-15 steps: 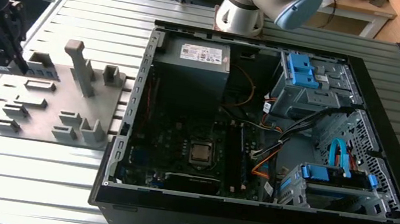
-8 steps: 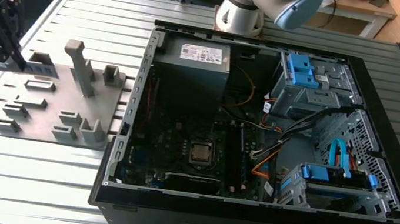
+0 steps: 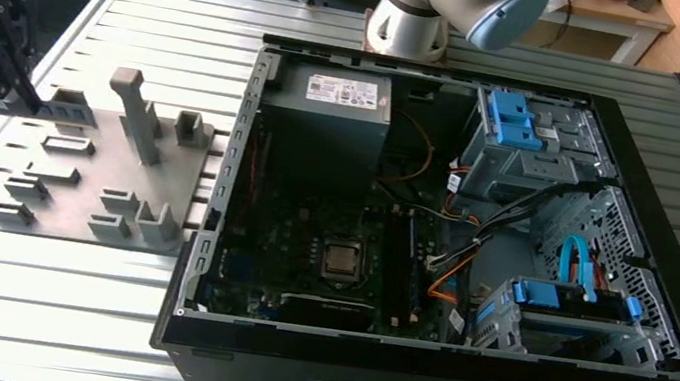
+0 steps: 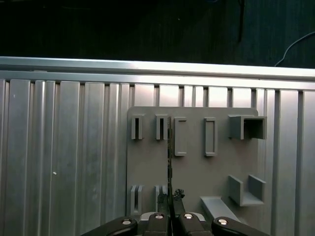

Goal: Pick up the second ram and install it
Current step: 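Pick up the second ram and move it above second insertion slot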

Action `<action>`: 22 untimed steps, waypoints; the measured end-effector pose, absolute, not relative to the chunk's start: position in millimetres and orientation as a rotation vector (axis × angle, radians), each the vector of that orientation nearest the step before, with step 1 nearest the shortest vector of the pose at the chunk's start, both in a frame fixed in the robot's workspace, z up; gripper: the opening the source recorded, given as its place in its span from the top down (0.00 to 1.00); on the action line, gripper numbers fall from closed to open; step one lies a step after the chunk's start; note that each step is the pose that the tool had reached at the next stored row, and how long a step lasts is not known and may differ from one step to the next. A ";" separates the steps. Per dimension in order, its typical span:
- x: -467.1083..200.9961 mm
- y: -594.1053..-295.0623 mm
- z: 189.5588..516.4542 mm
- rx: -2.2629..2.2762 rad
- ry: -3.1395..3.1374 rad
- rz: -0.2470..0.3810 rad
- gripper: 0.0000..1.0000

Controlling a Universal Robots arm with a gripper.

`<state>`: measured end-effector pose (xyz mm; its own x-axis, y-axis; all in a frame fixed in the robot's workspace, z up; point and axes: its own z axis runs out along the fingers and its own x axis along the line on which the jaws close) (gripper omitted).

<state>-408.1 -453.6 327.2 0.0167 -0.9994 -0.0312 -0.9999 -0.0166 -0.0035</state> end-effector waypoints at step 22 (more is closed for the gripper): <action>-408.1 -453.6 342.7 -2.222 2.186 0.031 0.86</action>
<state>-408.1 -453.6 342.7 0.0167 -0.9994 -0.0312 -0.9999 -0.0166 -0.0035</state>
